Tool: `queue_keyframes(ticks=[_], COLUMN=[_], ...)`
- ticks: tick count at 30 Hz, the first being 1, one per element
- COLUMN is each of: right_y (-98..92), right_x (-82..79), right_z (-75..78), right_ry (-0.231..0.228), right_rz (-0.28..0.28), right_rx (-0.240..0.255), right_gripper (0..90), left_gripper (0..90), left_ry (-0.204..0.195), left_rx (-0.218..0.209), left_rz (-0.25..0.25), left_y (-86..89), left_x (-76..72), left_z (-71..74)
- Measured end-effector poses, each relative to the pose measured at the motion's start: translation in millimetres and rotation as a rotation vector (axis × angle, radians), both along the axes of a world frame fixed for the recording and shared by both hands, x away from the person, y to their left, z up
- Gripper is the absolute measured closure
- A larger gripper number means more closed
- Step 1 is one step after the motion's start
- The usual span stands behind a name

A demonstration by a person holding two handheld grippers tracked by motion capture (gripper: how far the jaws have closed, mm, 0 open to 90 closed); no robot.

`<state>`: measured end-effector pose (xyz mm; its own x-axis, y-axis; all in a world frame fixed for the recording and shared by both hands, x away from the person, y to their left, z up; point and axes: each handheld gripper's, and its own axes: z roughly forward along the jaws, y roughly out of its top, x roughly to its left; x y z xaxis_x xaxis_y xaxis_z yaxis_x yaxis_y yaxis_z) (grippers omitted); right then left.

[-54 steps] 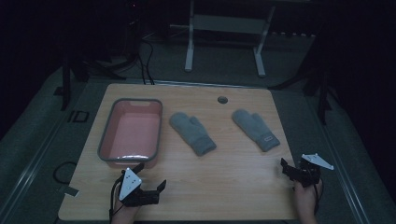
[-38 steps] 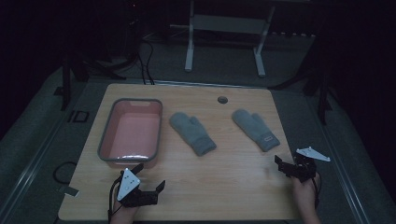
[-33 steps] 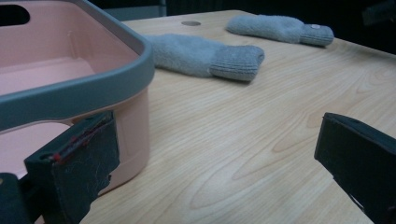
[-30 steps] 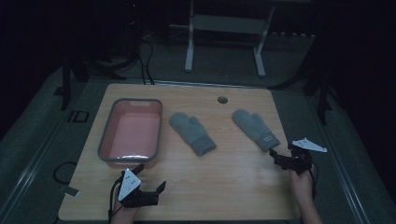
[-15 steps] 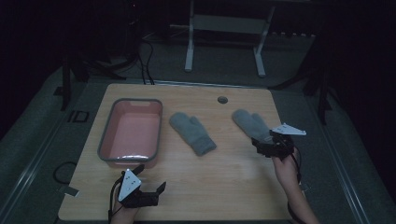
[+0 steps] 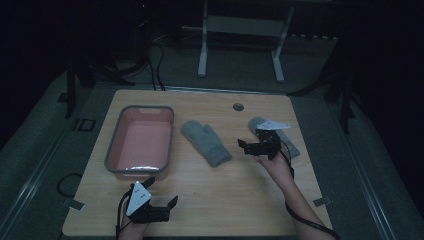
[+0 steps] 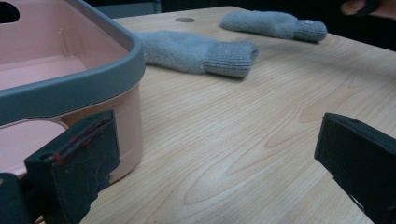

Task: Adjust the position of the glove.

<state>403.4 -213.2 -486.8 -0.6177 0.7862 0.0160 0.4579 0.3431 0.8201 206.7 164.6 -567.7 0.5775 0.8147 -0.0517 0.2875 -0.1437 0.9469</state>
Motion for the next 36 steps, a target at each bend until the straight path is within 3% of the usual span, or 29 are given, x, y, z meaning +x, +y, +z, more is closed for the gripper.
queue_keyframes(ticks=[6,10,12,14,16,24,25,28,30,33,36], right_y=[29.2,61.5,67.8,85.6,95.8,113.9,118.8,123.3,122.6,122.3,124.6], right_x=[11.9,21.6,23.3,27.9,31.5,45.3,51.4,53.2,53.1,50.4,45.1], right_z=[-10.9,-21.1,-23.0,-28.8,-32.9,-45.0,-51.7,-61.2,-65.4,-64.8,-59.8], right_ry=[0.025,0.038,0.034,0.03,0.03,0.066,0.083,0.091,0.089,0.091,0.093], right_rz=[0.059,0.125,0.135,0.187,0.213,0.272,0.297,0.297,0.291,0.274,0.245], right_rx=[-0.01,-0.024,-0.036,-0.078,-0.123,-0.156,-0.169,-0.199,-0.178,-0.169,-0.172], right_gripper=[13.7,19.8,22.9,30.7,32.9,38.6,41.2,49.1,58.4,76.7,82.5], left_gripper=[0.5,0.5,0.5,0.5,0.5,0.5,0.5,0.5,0.5,0.5,0.5], left_ry=[-0.001,0.002,-0.001,-0.003,-0.004,-0.011,-0.008,-0.006,-0.003,-0.001,0.0], left_rx=[-0.005,-0.003,-0.001,-0.008,-0.008,-0.009,-0.009,-0.007,-0.008,-0.004,-0.003], left_rz=[-0.006,-0.01,-0.009,-0.01,-0.01,-0.018,-0.019,-0.019,-0.02,-0.022,-0.023], left_y=[-0.3,-0.1,0.3,0.6,1.1,1.1,0.9,0.7,0.6,0.3,-0.1], left_x=[-0.4,-1.0,-1.3,-1.6,-1.9,-4.5,-4.5,-4.2,-4.2,-4.1,-3.9], left_z=[0.5,0.8,1.2,1.6,1.8,3.6,3.5,3.3,3.1,3.0,2.9])
